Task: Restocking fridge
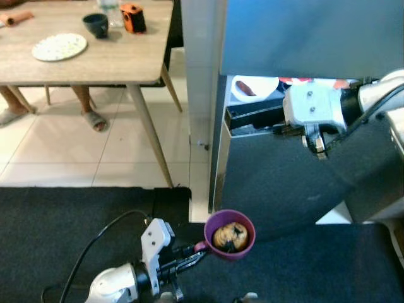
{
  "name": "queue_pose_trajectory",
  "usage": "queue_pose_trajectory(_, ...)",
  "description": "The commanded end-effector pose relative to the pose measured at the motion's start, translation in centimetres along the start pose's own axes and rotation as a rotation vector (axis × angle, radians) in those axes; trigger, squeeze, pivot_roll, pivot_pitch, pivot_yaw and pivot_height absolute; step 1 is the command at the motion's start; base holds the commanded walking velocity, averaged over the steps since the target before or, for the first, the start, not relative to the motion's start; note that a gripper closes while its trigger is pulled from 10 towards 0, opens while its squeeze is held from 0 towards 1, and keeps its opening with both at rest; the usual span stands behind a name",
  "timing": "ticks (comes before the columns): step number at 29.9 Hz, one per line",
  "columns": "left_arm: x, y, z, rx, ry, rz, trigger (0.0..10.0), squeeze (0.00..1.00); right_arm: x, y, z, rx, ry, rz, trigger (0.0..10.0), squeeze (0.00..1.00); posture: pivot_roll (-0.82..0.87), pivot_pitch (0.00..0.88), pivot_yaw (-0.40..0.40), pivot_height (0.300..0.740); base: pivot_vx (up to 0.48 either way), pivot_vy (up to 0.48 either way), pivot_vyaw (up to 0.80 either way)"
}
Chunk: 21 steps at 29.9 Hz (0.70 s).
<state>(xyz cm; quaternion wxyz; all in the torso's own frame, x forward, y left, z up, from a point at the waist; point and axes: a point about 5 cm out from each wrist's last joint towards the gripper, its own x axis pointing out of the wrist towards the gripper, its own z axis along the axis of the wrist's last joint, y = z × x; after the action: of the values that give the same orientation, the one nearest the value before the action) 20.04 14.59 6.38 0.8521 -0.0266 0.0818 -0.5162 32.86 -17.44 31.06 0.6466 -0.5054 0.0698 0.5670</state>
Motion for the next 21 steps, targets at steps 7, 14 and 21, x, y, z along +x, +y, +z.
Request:
queue_pose_trajectory(7,0.2,-0.4,0.1,-0.002,-0.02,-0.01,10.0,0.0,-1.7,-0.1,2.2,-0.024,-0.203,0.007,10.0,0.0,-0.07,0.17,-0.03,0.74,0.0,0.0,0.0)
queue_pose_trajectory(14,0.1,-0.3,0.1,-0.003,-0.017,-0.01,10.0,0.0,-1.9,-0.6,3.0,-0.039,-0.345,-0.059,10.0,0.0,-0.07,0.171,-0.029,0.74,0.0,0.0,0.0)
queue_pose_trajectory(21,0.3,-0.4,0.2,-0.002,-0.021,-0.015,10.0,0.0,-0.9,-0.7,1.9,0.007,-0.283,-0.072,10.0,1.0,-0.07,0.171,-0.029,0.74,0.0,0.0,0.0)
